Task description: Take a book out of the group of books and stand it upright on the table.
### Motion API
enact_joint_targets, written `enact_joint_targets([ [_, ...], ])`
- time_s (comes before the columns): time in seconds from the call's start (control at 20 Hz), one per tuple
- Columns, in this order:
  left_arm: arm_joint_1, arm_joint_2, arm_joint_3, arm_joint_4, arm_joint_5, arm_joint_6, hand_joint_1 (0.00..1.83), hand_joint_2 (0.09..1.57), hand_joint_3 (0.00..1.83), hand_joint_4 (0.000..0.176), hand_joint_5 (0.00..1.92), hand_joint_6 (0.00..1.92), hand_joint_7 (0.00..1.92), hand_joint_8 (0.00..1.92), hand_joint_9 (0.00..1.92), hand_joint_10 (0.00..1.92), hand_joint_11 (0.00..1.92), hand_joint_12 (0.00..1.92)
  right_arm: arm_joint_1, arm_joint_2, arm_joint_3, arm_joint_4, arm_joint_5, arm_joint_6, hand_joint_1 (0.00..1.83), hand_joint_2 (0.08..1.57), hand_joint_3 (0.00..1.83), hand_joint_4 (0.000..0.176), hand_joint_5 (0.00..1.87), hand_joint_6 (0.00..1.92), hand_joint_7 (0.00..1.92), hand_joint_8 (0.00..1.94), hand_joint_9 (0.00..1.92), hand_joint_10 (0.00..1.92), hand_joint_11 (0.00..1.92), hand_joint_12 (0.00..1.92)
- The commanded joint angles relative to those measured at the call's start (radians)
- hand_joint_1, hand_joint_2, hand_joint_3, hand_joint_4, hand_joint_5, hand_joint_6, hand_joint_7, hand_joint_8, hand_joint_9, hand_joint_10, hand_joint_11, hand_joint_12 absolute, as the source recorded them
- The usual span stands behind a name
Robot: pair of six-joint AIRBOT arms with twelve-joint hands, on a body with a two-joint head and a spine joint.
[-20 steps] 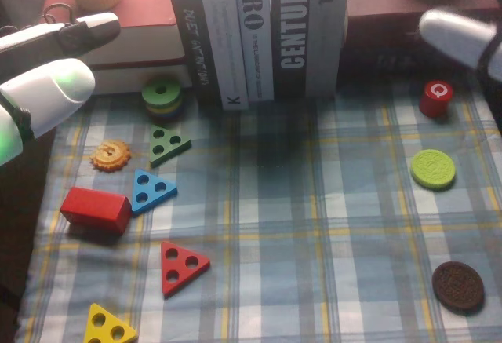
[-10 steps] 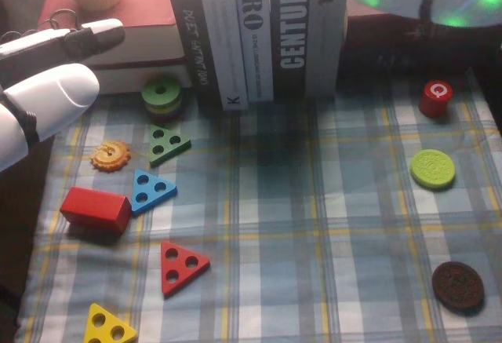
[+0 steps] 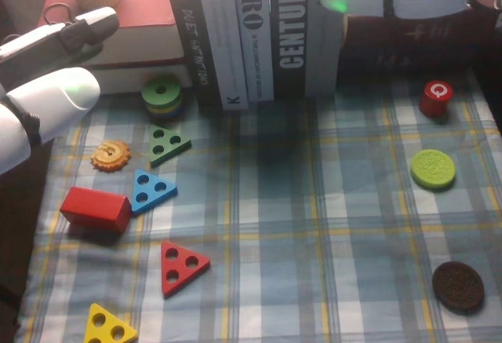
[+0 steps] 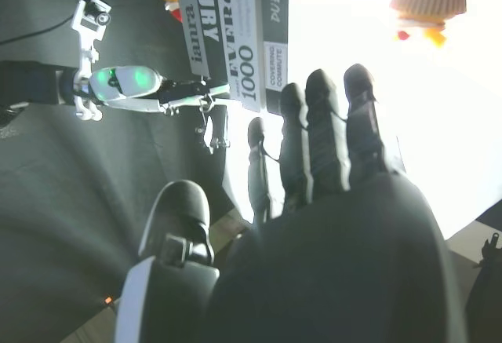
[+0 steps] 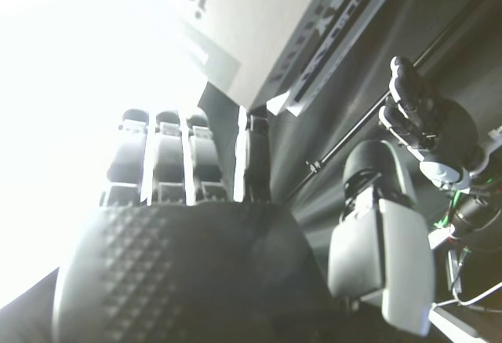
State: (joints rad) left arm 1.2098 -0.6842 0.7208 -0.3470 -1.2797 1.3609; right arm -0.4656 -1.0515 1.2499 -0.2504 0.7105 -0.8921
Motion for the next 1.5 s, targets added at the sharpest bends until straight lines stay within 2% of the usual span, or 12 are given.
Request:
enact_joint_targets([
  [0.0, -0.008, -0.007, 0.004, 0.007, -0.12, -0.008, 0.02, 1.35, 0.0, 0.176, 0.27, 0.0, 0.33, 0.01, 0.23, 0.0, 0.0, 0.19, 0.019, -0.004, 0.003, 0.015, 0.097, 0.001, 0.0, 1.14, 0.02, 0.176, 0.33, 0.0, 0.0, 0.0, 0.0, 0.0, 0.0, 0.0],
  [0.3, -0.007, -0.008, 0.004, 0.007, -0.12, -0.012, 0.01, 1.35, 0.0, 0.176, 0.25, 0.0, 0.33, 0.0, 0.23, 0.0, 0.01, 0.16, 0.022, 0.003, -0.007, -0.035, 0.055, 0.001, 0.0, 1.13, 0.0, 0.176, 0.33, 0.0, 0.0, 0.0, 0.0, 0.0, 0.0, 0.0],
  [0.75, -0.007, -0.008, 0.0, 0.001, -0.128, -0.017, 0.05, 1.35, 0.0, 0.176, 0.25, 0.0, 0.33, 0.0, 0.23, 0.01, 0.01, 0.16, 0.017, 0.055, -0.1, -0.096, 0.057, 0.001, 0.0, 1.12, 0.0, 0.176, 0.38, 0.01, 0.0, 0.0, 0.0, 0.0, 0.0, 0.0],
  [0.9, -0.003, -0.008, -0.002, -0.001, -0.134, -0.018, 0.07, 1.35, 0.0, 0.176, 0.26, 0.01, 0.34, 0.0, 0.24, 0.01, 0.02, 0.18, -0.008, 0.092, -0.14, -0.111, 0.089, 0.001, 0.0, 1.09, 0.0, 0.176, 0.38, 0.01, 0.0, 0.0, 0.0, 0.0, 0.0, 0.0],
  [1.45, 0.017, -0.004, -0.01, -0.01, -0.147, -0.027, 0.06, 1.35, 0.0, 0.176, 0.26, 0.0, 0.34, 0.01, 0.24, 0.0, 0.02, 0.22, -0.169, 0.198, -0.271, -0.114, 0.292, 0.001, 0.0, 1.16, 0.0, 0.176, 0.46, 0.0, 0.0, 0.0, 0.0, 0.0, 0.0, 0.0],
])
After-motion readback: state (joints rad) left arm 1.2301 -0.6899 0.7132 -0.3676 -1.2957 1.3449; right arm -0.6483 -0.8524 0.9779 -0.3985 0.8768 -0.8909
